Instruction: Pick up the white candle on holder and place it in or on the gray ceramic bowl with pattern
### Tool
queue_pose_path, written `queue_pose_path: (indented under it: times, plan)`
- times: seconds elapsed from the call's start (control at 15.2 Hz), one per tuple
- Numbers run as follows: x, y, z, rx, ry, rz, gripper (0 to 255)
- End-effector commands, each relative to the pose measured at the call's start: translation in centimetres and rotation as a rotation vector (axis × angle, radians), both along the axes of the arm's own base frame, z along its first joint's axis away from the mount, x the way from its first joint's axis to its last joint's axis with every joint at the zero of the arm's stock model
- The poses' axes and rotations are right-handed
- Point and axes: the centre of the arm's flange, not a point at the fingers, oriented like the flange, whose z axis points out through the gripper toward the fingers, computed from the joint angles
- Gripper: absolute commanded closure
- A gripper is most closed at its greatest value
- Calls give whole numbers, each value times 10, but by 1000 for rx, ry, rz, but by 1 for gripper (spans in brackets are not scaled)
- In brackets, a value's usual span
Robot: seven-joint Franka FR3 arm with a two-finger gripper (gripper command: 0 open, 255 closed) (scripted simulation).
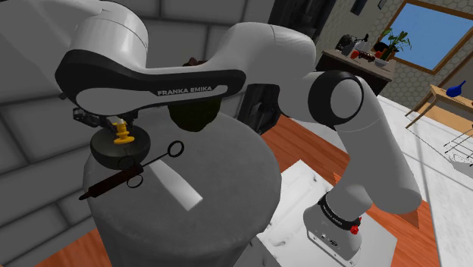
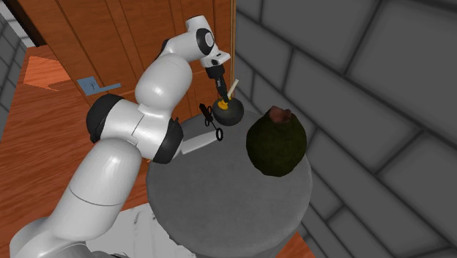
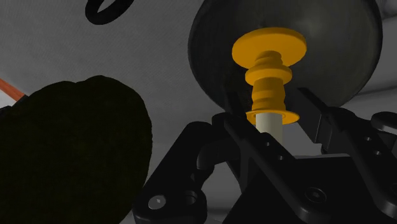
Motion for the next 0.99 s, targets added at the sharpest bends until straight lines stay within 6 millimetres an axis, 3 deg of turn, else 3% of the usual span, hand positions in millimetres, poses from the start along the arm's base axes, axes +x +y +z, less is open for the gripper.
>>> queue_pose_path:
  times: [0.0,0.2,0.26,0.59,0.86,0.92]
  plan:
    - [0,0,0,0,0,0,255]
    - [0,0,0,0,0,0,255]
    - [0,0,0,0,0,0,0]
    - [0,0,0,0,0,0,0]
    - [-12,17,45,0,0,0,0]
    - [-12,17,45,0,0,0,0]
